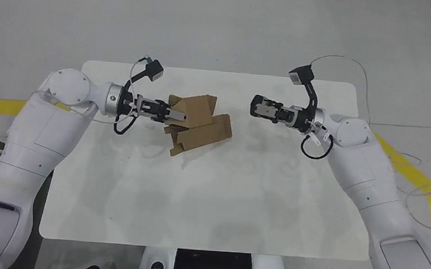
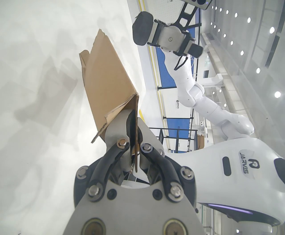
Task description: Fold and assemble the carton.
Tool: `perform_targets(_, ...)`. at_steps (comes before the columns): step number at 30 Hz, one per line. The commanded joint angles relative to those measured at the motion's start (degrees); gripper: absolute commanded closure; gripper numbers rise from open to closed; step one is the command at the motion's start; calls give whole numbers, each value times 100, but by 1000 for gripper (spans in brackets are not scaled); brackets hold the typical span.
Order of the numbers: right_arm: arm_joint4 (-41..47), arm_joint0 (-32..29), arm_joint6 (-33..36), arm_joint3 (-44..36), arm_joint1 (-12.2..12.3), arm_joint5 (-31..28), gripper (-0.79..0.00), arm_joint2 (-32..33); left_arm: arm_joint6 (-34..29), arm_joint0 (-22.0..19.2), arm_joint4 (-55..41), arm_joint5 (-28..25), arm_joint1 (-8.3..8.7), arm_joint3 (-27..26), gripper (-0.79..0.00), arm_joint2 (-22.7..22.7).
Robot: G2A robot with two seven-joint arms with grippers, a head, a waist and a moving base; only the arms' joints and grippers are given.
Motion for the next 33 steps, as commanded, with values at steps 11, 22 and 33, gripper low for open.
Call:
perform_targets(11, 1065, 69, 467, -601, -107, 470, -785, -917, -308, 139, -190, -286, 19, -364, 0, -135)
perform_targets(22, 1006, 236, 214, -357, -73, 217, -785, -1147, -436, 309, -308, -159, 131, -747, 0, -308)
perform_targets(33, 1557, 273, 290, -282, -89, 293, -785, -1396, -495, 388, -491, -100, 213, -1055, 0, -381)
